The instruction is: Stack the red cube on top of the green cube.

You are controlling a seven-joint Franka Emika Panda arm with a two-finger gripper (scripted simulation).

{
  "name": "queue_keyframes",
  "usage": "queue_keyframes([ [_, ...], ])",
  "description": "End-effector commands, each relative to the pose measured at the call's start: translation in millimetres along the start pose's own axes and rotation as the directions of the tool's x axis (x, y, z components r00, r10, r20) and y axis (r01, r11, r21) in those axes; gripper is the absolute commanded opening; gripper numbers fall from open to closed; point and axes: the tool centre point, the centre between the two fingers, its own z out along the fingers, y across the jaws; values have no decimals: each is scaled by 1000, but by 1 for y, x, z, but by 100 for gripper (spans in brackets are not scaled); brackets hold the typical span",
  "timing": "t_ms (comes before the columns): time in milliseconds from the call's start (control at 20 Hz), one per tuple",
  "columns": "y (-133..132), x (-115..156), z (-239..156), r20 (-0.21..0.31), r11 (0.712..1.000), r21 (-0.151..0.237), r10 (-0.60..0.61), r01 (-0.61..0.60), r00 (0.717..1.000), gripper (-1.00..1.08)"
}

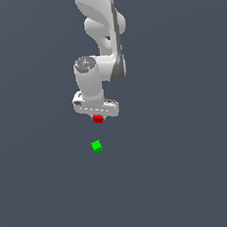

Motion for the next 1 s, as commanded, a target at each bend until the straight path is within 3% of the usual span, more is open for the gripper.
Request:
queue_keyframes([
  [0,0,10,5,0,1000,0,0,0,1000,-100],
  [600,-4,79,35,0,1000,0,0,0,1000,-100],
  [950,-5,103,45,0,1000,0,0,0,1000,-100],
])
